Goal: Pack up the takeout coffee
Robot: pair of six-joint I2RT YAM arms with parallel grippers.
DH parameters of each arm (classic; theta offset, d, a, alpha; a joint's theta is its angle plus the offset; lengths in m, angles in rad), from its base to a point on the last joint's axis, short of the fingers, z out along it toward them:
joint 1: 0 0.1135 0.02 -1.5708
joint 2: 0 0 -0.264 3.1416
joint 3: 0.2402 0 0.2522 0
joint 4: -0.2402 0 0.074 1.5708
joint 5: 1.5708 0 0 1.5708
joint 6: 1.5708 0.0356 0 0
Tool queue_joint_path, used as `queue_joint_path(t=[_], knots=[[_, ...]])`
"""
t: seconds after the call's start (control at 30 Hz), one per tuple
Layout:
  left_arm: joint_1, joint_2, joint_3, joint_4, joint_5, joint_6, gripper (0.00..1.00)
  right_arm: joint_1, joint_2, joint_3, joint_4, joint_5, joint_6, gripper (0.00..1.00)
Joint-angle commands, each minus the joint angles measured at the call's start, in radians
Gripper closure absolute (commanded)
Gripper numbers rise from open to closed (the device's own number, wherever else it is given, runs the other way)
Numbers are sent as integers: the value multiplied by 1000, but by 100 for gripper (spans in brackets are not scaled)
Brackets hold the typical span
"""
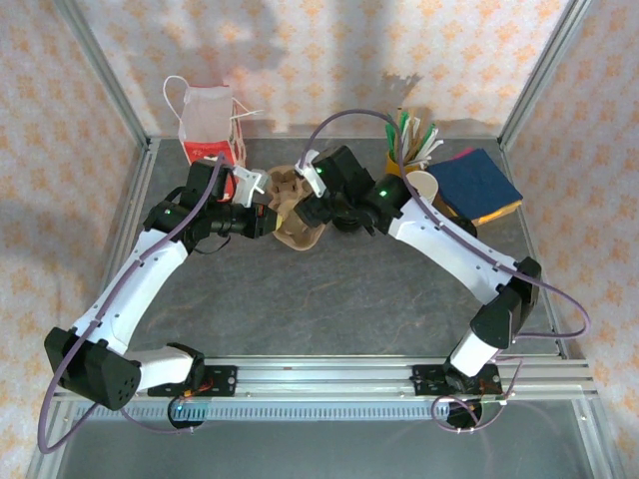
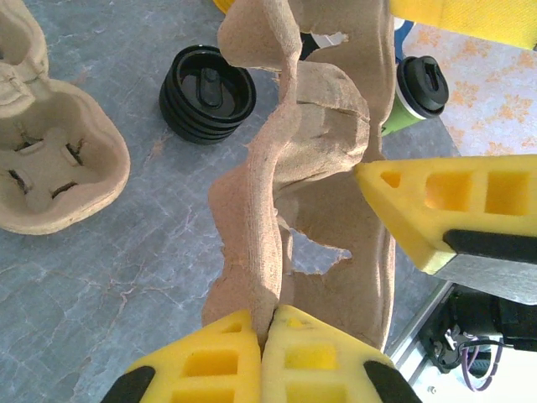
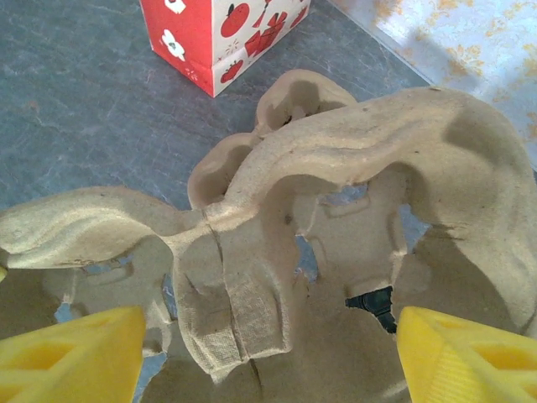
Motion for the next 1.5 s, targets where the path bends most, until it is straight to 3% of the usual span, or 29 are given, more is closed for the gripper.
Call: queue_joint_path(t=[0.0,0.53,0.77,1.07,1.33,1.47], knots=[[-11,-13,25,-13,32,26,96,4,1,19,-44,-54,-70,22],[-27,-20,52,-27,46,26,96,5,29,-1,-61,100,-68,28],[-28,-16,58,-30,40,29,97,6,48,13,-75,56,-57,34],[-28,-18,50,-24,28,32,97,5,15,-17,-46,-16,-48,28],[-28,-16,46,-24,20,35,97,5,8,-26,-41,3,-40,41],[-28,-17,37,-19,19,34,97,6,9,-25,-40,7,-34,42]])
